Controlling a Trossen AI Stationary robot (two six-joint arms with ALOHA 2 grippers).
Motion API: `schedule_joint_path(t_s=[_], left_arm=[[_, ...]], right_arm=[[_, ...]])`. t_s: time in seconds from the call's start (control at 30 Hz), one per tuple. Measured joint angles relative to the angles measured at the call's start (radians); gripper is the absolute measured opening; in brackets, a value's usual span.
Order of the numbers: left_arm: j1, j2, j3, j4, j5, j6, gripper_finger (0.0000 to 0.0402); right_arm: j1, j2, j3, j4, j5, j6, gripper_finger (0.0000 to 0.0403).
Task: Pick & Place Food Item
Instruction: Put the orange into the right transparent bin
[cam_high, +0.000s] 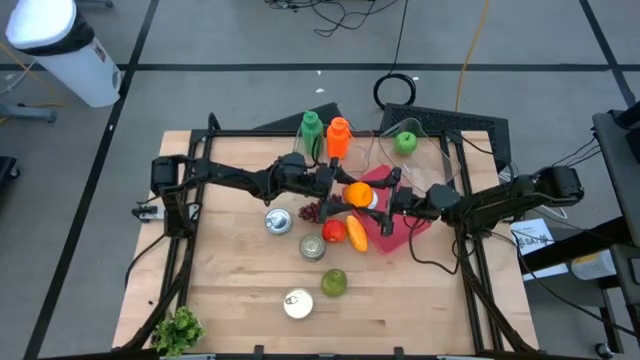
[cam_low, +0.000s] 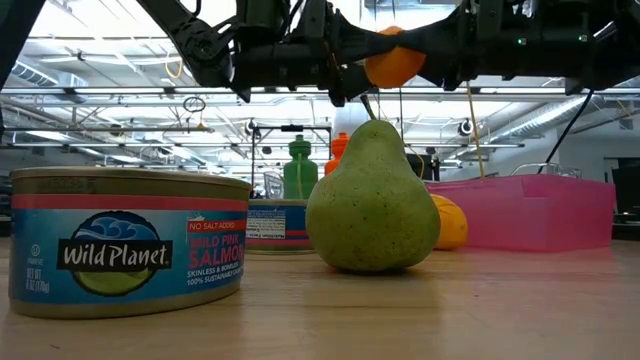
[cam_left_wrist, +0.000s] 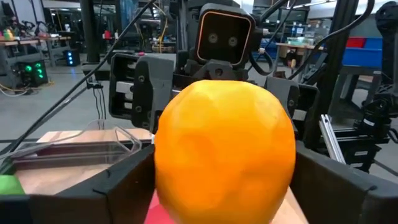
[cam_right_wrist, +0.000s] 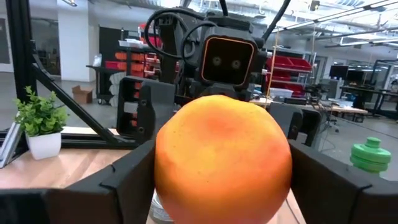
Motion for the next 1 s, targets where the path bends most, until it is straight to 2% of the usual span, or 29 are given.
schedule_joint_path(t_s=[0.1, 0.2, 0.37, 0.47, 0.53, 0.63, 0.7, 0.87, 1.0], left_arm=[[0.014, -0.017, 0.0, -0.037, -0.003, -0.027, 0.0366], [0.051, -0.084, 0.0, -0.12, 0.006, -0.1, 0.0384], [0.109, -0.181, 0.001, -0.307, 0.01, -0.166, 0.0393], [0.116, -0.191, 0.001, -0.352, 0.007, -0.163, 0.0394], [0.113, -0.189, 0.001, -0.361, 0.007, -0.143, 0.0394], [0.102, -0.173, 0.001, -0.371, 0.007, -0.101, 0.0394], [0.098, -0.172, 0.0, -0.378, 0.006, -0.075, 0.0394], [0.08, -0.173, 0.0, -0.376, 0.006, -0.047, 0.0395], [0.071, -0.173, 0.0, -0.375, 0.006, -0.044, 0.0395]], right_arm=[[0.001, -0.025, 0.0, -0.058, 0.057, 0.0, 0.0295], [-0.006, -0.081, 0.0, -0.138, 0.101, 0.01, 0.0295], [-0.013, -0.192, 0.001, -0.248, 0.217, 0.024, 0.0294], [-0.071, -0.264, 0.055, -0.427, 0.331, 0.031, 0.0294], [-0.144, -0.292, 0.121, -0.596, 0.362, 0.06, 0.0294], [-0.297, -0.294, 0.213, -0.857, 0.335, 0.158, 0.0294], [-0.407, -0.268, 0.248, -0.957, 0.267, 0.212, 0.0294], [-0.649, -0.176, 0.254, -1.006, 0.053, 0.297, 0.0294], [-0.741, -0.085, 0.254, -0.991, -0.051, 0.325, 0.0293]])
